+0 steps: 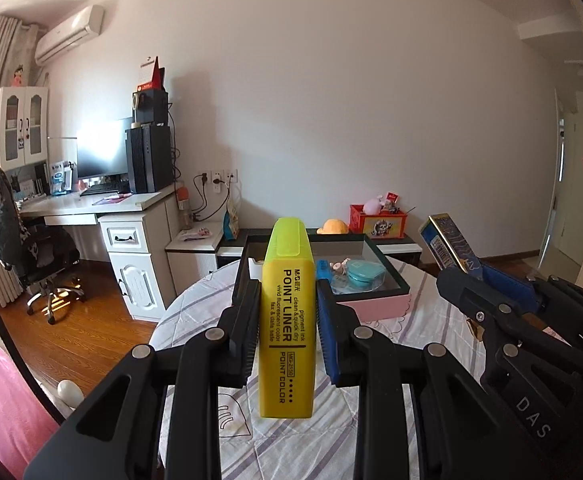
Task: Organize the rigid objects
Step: 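Lift the yellow highlighter and blue pen box over the pink box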
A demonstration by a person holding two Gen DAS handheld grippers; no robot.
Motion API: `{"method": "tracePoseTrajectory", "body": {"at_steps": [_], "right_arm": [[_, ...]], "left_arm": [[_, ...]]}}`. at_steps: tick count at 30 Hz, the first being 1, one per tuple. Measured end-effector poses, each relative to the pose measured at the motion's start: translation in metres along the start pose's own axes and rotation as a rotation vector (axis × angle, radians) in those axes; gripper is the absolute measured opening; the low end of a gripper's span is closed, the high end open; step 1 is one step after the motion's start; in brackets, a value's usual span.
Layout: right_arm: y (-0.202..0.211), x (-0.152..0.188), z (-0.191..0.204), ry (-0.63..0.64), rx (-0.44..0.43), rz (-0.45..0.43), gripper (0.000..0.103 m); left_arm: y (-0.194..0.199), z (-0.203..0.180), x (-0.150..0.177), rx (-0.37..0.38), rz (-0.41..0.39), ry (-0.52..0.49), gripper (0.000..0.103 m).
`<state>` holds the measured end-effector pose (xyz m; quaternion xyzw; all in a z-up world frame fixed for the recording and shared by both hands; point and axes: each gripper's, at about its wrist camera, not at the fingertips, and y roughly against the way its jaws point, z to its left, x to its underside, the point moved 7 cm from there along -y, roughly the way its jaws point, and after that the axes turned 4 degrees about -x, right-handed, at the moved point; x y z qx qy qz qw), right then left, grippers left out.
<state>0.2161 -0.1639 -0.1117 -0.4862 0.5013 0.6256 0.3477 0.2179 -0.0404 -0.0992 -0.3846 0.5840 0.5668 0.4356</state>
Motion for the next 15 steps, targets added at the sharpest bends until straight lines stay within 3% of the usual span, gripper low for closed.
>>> {"method": "tracePoseTrajectory", "body": {"at_steps": [15], "right_arm": [[0.032,-0.009,0.015,0.027,-0.004,-0.056,0.021]], "left_arm": [[0.030,-0.005,-0.007,0.006,-0.048,-0.015,0.027]]}}
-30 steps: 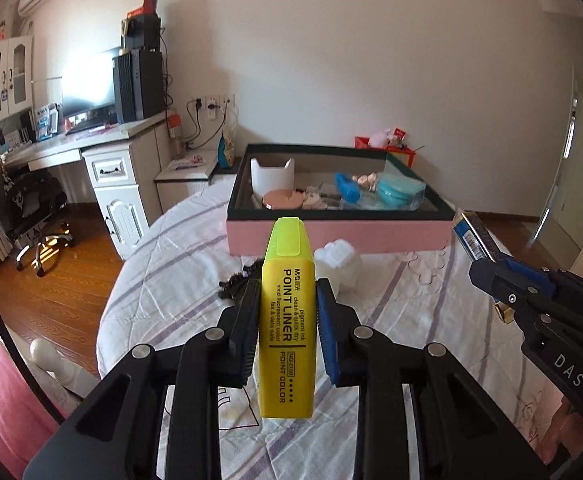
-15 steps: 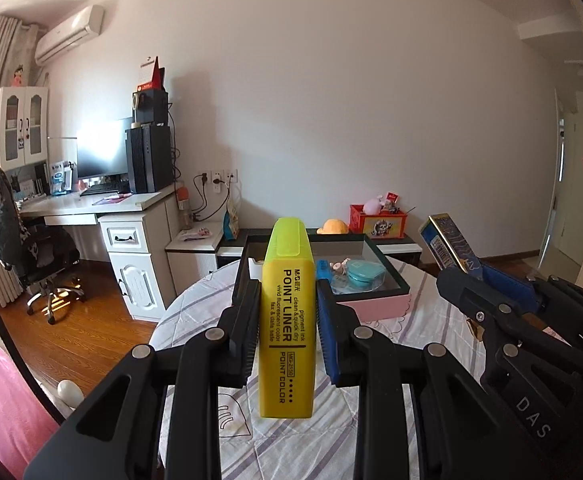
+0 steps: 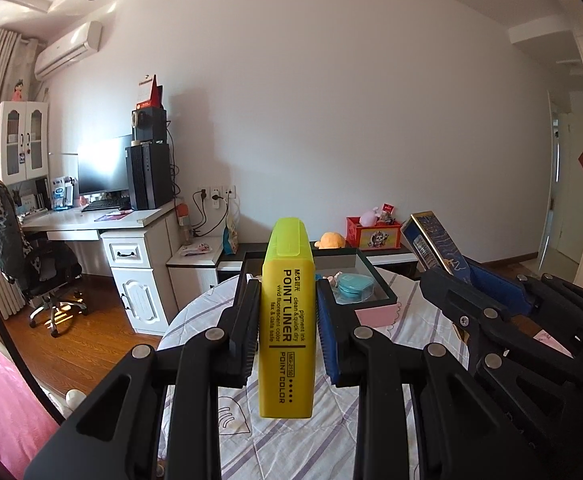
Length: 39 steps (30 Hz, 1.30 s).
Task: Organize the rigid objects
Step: 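Lift the yellow highlighter and blue pen box over the pink box, then lower the highlighter and pen box into the box and release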
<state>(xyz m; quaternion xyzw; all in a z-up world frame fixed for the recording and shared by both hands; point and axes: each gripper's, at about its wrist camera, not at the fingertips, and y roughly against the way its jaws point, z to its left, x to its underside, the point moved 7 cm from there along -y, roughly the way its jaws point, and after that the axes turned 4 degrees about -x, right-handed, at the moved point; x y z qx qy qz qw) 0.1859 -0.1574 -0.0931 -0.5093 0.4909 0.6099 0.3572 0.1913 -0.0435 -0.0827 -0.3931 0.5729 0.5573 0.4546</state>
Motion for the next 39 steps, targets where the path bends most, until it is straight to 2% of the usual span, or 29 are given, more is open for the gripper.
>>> {"method": "tracePoseTrajectory", "body": {"at_steps": [8,15,19,25,33,36,39], "right_arm": [[-0.012,0.004,-0.012,-0.014,0.009,0.016,0.021],[-0.041,0.001,-0.038,-0.032,0.039,0.037,0.021],[-0.070,-0.001,-0.056,-0.032,0.053,0.053,0.021],[-0.135,0.000,-0.086,-0.020,0.073,0.110,0.021],[-0.240,0.029,-0.123,-0.017,0.062,0.271,0.021],[-0.271,0.048,-0.137,-0.034,0.066,0.344,0.021],[-0.285,0.058,-0.152,-0.047,0.105,0.376,0.021]], "left_arm": [[-0.016,0.000,0.001,-0.014,0.018,-0.006,0.027],[-0.065,-0.001,-0.004,-0.042,0.050,-0.027,0.027],[-0.109,-0.001,-0.009,-0.033,0.086,-0.039,0.027],[-0.200,0.002,-0.010,0.015,0.189,-0.045,0.027],[-0.329,0.005,0.015,0.046,0.386,-0.061,0.027],[-0.356,0.003,0.028,0.071,0.440,-0.062,0.027],[-0.368,-0.004,0.030,0.032,0.449,-0.120,0.027]]}}
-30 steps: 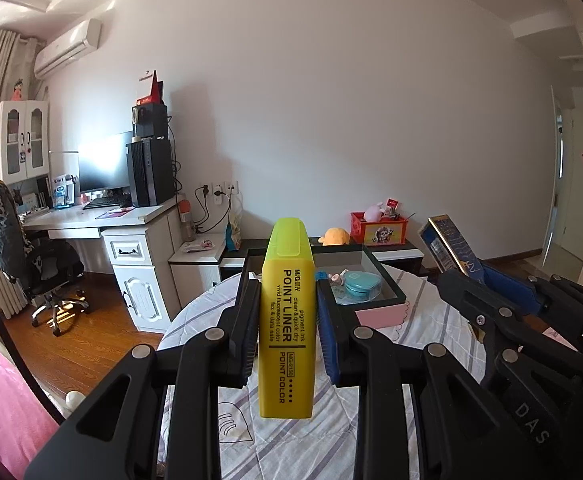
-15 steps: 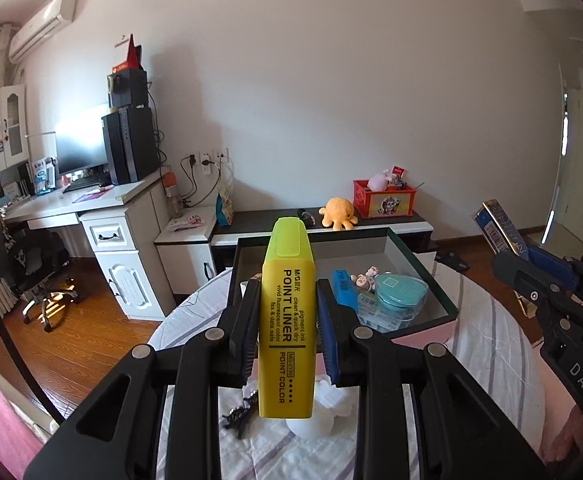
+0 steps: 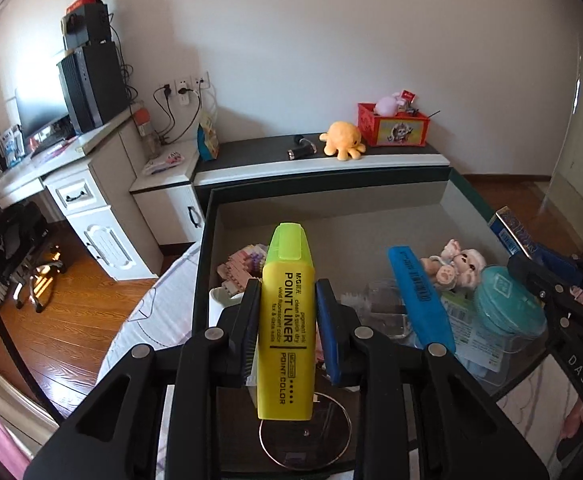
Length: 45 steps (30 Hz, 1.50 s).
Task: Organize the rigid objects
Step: 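Lower the highlighter and pen box into the box and release, then withdraw both tools from the pink box back over the bed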
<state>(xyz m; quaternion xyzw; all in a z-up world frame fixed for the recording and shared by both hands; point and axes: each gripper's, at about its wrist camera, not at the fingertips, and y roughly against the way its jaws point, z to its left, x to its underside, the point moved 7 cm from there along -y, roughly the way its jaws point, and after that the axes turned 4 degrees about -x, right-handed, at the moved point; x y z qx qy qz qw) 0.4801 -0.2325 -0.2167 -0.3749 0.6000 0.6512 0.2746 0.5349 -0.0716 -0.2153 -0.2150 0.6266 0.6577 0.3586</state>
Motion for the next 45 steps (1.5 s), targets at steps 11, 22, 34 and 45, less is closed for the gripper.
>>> {"method": "tracePoseTrajectory", "body": {"at_steps": [11,22,34,45], "right_arm": [[-0.017,0.000,-0.027,-0.061,0.049,0.044,0.021],[-0.013,0.003,-0.030,-0.096,0.016,0.066,0.029],[0.101,0.000,0.027,-0.075,-0.056,-0.083,0.086],[0.219,0.019,0.074,-0.044,-0.017,-0.251,0.103]], "left_arm": [[-0.009,-0.006,-0.004,-0.013,0.019,-0.014,0.060],[0.046,0.006,0.000,-0.026,-0.076,0.012,0.094],[0.150,0.019,0.034,-0.027,-0.208,0.095,0.103],[0.266,0.027,0.087,-0.061,-0.339,0.152,0.103]]}}
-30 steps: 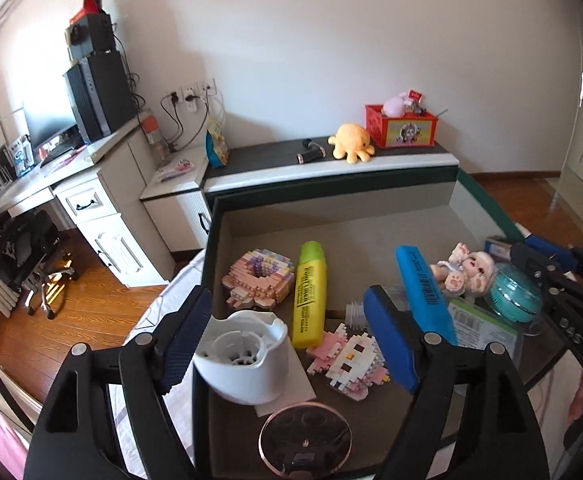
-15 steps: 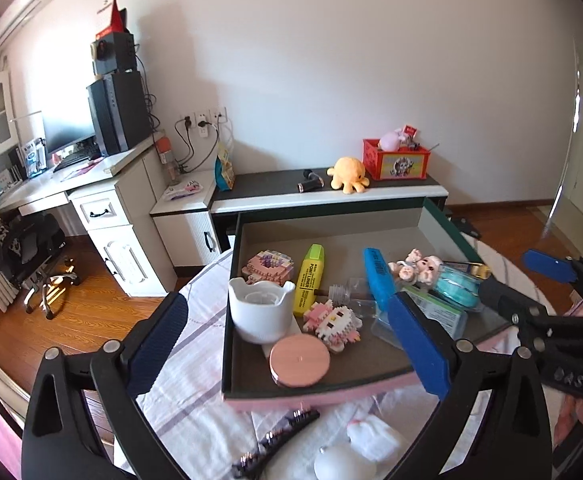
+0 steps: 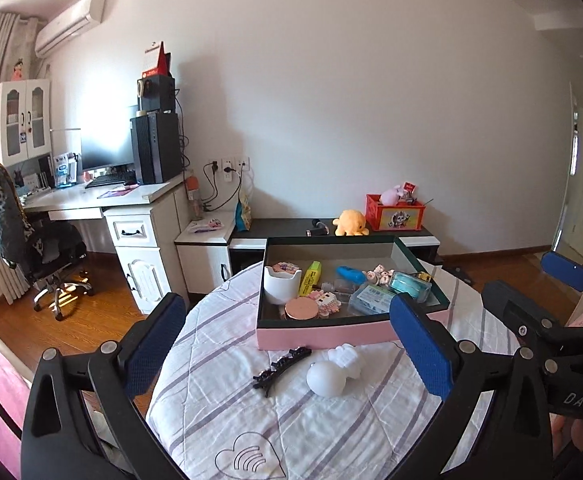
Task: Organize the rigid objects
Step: 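Withdraw both tools from the pink box back over the bed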
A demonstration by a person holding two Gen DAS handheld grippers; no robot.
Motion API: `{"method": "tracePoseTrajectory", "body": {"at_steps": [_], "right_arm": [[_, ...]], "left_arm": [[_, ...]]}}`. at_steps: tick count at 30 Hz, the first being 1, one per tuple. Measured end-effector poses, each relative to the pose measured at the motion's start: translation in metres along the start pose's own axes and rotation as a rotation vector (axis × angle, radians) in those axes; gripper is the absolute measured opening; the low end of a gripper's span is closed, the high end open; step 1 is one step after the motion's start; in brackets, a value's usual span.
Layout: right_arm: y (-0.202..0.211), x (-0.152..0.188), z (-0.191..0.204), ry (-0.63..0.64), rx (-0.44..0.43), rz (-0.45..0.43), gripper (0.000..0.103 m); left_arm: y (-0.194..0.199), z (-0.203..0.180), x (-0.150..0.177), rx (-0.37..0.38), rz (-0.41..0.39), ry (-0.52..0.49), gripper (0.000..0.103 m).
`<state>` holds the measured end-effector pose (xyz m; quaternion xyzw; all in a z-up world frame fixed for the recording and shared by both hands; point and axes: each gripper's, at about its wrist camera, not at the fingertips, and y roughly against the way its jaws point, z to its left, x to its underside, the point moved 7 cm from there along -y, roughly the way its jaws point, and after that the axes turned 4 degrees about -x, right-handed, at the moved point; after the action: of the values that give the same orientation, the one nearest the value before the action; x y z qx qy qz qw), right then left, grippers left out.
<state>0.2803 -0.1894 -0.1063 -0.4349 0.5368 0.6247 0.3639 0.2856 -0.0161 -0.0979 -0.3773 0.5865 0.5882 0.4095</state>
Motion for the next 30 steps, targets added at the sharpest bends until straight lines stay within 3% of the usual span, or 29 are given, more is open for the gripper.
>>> {"method": "tracePoseTrajectory", "body": {"at_steps": [16,30], "right_arm": [[0.099,0.003,0.022,0.023,0.024,-0.090,0.103],[0.121,-0.001,0.031,0.031,0.023,-0.125,0.103]], "left_arm": [[0.111,0.011,0.009,-0.056,-0.138,-0.004,0.103],[0.128,0.010,0.008,-0.085,-0.175,-0.006,0.103]]}}
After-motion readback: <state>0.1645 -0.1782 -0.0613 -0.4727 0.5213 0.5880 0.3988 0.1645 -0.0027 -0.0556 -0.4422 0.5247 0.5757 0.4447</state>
